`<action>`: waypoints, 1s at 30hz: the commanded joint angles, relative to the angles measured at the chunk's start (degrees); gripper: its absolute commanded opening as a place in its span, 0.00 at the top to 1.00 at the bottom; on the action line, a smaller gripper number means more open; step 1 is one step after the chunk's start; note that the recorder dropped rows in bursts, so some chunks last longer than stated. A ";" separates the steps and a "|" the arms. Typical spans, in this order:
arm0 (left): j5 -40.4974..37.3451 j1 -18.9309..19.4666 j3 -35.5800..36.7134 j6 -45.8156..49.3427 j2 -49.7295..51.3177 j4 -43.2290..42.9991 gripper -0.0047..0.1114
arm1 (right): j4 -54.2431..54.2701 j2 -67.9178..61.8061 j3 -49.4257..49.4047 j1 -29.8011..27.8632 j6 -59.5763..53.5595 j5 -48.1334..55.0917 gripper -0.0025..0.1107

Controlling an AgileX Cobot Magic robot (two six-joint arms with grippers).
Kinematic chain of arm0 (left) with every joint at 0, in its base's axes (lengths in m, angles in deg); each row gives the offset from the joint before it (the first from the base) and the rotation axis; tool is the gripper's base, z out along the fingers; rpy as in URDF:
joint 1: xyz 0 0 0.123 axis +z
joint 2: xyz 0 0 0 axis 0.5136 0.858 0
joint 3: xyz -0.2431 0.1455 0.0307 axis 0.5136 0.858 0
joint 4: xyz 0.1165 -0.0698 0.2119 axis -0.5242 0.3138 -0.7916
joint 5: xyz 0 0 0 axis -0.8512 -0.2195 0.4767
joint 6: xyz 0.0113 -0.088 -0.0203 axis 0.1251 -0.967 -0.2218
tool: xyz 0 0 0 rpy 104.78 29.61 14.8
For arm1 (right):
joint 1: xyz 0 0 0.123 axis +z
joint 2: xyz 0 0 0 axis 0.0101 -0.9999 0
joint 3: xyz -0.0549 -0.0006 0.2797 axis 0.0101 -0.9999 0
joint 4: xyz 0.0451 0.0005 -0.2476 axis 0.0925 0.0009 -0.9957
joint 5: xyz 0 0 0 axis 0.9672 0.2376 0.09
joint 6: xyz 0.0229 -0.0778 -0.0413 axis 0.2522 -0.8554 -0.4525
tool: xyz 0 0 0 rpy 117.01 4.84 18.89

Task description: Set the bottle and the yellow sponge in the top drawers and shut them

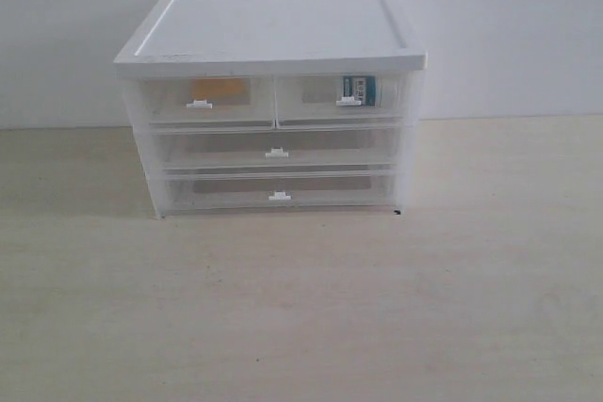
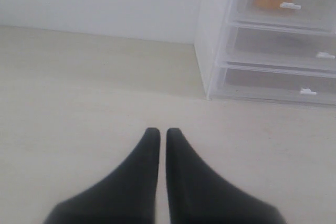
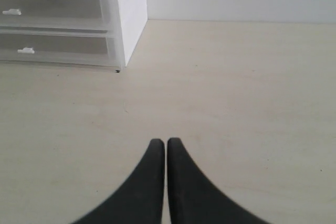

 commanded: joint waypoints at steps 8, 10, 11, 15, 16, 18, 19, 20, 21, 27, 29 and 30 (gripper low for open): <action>0.04 -0.17 0.23 0.23 -0.17 -0.05 0.92 | -6.70 0.28 0.08 -0.10 5.62 0.10 0.98; 0.04 -0.17 0.23 0.23 -0.17 -0.05 0.92 | -6.70 0.28 0.08 -0.10 5.52 -0.28 0.98; 0.04 -0.17 0.23 0.23 -0.17 -0.05 0.92 | -6.70 0.28 0.08 -0.10 5.52 -0.28 0.98; 0.04 -0.17 0.23 0.23 -0.17 -0.05 0.92 | -6.70 0.28 0.08 -0.10 5.36 -0.28 0.98; 0.04 -0.17 0.23 0.23 -0.17 -0.05 0.92 | -6.70 0.28 0.08 -0.10 5.36 -0.28 0.98; 0.04 -0.17 0.23 0.23 -0.17 -0.05 0.92 | -6.70 0.28 0.08 -0.10 5.36 -0.28 0.98; 0.04 -0.17 0.23 0.23 -0.17 -0.05 0.92 | -6.70 0.28 0.08 -0.10 5.36 -0.28 0.98; 0.04 -0.17 0.23 0.23 -0.17 -0.05 0.92 | -6.70 0.28 0.08 -0.10 5.36 -0.28 0.98; 0.04 -0.17 0.23 0.23 -0.17 -0.05 0.92 | -6.70 0.28 0.08 -0.10 5.36 -0.28 0.98; 0.04 -0.17 0.23 0.23 -0.17 -0.05 0.92 | -6.70 0.28 0.08 -0.10 5.36 -0.28 0.98; 0.04 -0.17 0.23 0.23 -0.17 -0.05 0.92 | -6.70 0.28 0.08 -0.10 5.60 -0.28 0.98; 0.04 -0.17 0.23 0.23 -0.17 -0.05 0.92 | -6.70 0.28 0.08 -0.10 5.60 -0.28 0.98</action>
